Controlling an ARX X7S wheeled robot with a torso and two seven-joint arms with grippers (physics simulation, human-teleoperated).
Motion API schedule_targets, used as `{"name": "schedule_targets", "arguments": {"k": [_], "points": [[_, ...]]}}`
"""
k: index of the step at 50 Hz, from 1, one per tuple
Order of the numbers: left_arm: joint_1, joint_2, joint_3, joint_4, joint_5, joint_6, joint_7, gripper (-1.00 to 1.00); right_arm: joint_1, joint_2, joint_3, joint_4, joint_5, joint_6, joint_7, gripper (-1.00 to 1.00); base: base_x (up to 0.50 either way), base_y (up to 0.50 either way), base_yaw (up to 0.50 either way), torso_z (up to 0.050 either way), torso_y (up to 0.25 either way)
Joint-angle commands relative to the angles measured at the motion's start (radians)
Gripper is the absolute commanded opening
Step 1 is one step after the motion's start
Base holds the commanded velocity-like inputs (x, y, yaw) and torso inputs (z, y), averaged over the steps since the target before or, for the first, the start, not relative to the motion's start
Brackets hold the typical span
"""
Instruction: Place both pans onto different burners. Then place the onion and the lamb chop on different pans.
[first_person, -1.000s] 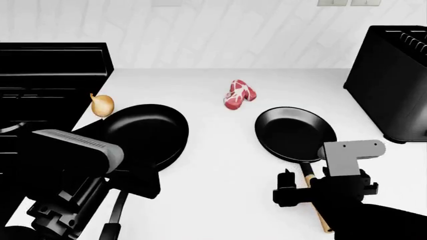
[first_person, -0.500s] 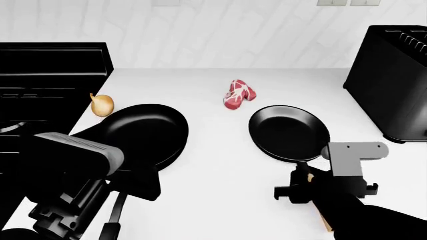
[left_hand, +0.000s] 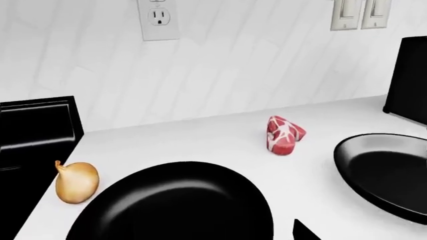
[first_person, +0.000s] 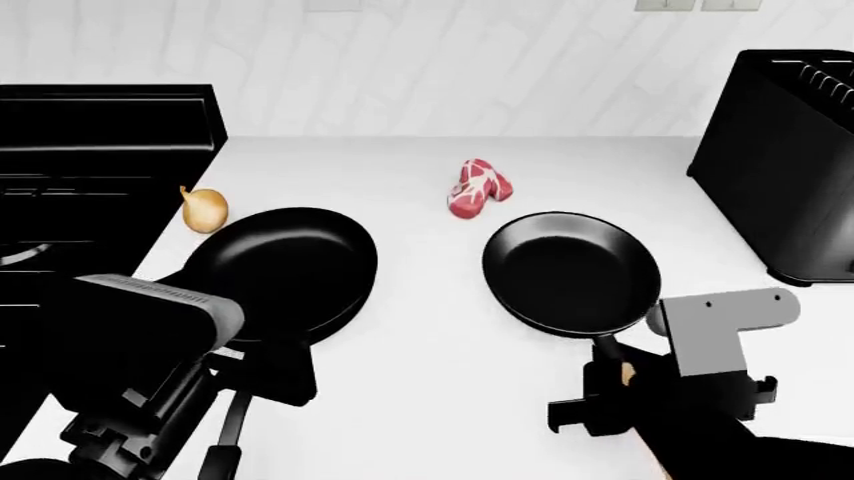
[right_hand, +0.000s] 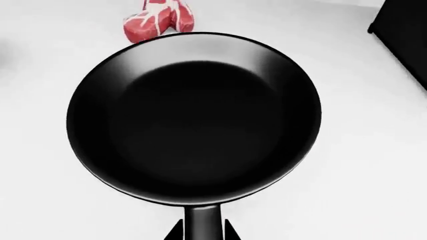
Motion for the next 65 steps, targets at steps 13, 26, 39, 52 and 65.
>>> {"name": "schedule_targets", "arguments": {"k": [13, 26, 39, 52, 65], "points": [[-0.004, -0.012, -0.021, -0.144, -0.291, -0.059, -0.212, 1.0, 0.129, 0.124, 0.086, -0.139, 0.264, -0.061, 0.241, -1.0, 0.0, 0.0, 0.0, 0.002, 0.004], [0.052, -0.086, -0.01, -0.179, -0.525, -0.043, -0.437, 1.0, 0.092, 0.075, 0.083, -0.106, 0.131, -0.036, 0.133, -1.0, 0.0, 0.0, 0.0, 0.002, 0.004], [0.081, -0.106, -0.01, -0.151, -0.489, -0.05, -0.473, 1.0, 0.075, 0.056, 0.07, -0.099, 0.068, -0.037, 0.085, -1.0, 0.0, 0.0, 0.0, 0.002, 0.004], [0.029, -0.095, 0.067, -0.197, -0.513, -0.058, -0.527, 1.0, 0.041, 0.053, 0.078, -0.098, 0.01, -0.053, 0.028, -1.0, 0.0, 0.0, 0.0, 0.002, 0.005], [-0.057, -0.055, 0.175, -0.241, -0.534, -0.05, -0.66, 1.0, -0.005, 0.055, 0.093, -0.094, -0.076, -0.079, -0.062, -1.0, 0.0, 0.0, 0.0, 0.002, 0.004]]}}
